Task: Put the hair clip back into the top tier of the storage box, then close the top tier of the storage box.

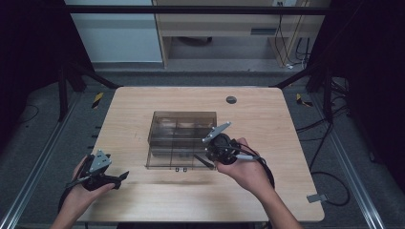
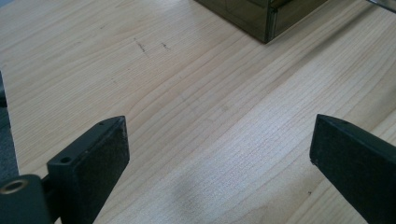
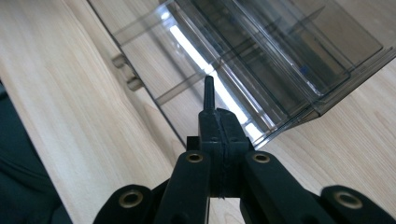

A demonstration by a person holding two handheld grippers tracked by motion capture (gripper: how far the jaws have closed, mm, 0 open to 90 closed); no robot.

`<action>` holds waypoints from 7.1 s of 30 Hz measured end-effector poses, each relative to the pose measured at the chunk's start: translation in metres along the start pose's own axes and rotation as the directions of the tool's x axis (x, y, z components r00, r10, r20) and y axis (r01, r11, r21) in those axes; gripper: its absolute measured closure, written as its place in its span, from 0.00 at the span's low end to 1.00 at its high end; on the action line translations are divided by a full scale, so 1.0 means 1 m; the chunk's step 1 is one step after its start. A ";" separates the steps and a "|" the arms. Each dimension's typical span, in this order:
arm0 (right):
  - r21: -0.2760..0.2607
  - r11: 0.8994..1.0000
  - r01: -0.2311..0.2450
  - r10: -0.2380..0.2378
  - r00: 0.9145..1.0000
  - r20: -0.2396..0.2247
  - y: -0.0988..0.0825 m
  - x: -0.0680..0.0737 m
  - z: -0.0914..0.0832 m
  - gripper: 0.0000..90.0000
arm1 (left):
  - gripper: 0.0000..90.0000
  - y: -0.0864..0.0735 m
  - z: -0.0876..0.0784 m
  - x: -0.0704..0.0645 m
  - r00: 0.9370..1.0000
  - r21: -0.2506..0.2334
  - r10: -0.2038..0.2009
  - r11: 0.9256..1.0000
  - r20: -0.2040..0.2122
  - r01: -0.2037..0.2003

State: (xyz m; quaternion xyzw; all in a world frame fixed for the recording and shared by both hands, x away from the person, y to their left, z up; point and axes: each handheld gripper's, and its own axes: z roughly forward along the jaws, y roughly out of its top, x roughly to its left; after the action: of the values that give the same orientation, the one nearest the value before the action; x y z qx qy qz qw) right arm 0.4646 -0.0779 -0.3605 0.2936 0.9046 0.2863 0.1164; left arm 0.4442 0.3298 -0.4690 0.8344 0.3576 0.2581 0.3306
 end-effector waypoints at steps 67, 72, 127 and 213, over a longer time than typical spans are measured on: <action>-0.197 0.978 -0.072 0.063 0.997 -0.052 -0.074 0.067 0.075 1.00 | 0.16 0.122 -0.015 -0.021 1.000 -0.216 -0.001 0.977 -0.015 -0.002; -0.194 0.979 -0.067 0.059 0.997 -0.047 -0.074 0.069 0.076 1.00 | 0.30 0.133 -0.010 -0.027 1.000 -0.210 -0.004 0.978 -0.027 -0.002; -0.277 0.959 -0.060 0.064 0.998 0.005 -0.063 0.075 0.065 1.00 | 0.99 0.153 0.050 -0.040 0.999 -0.163 -0.041 0.986 0.021 0.043; -0.274 0.961 -0.037 0.048 0.998 0.036 -0.041 0.061 0.071 1.00 | 0.99 0.148 0.063 -0.043 0.997 -0.107 -0.066 0.992 0.026 0.069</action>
State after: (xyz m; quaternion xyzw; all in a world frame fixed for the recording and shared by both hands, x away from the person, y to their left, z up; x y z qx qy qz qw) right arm 0.4233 -0.0367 -0.4446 0.3000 0.8474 0.4045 0.1684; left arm 0.5230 0.1958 -0.4096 0.8057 0.3674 0.2563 0.3876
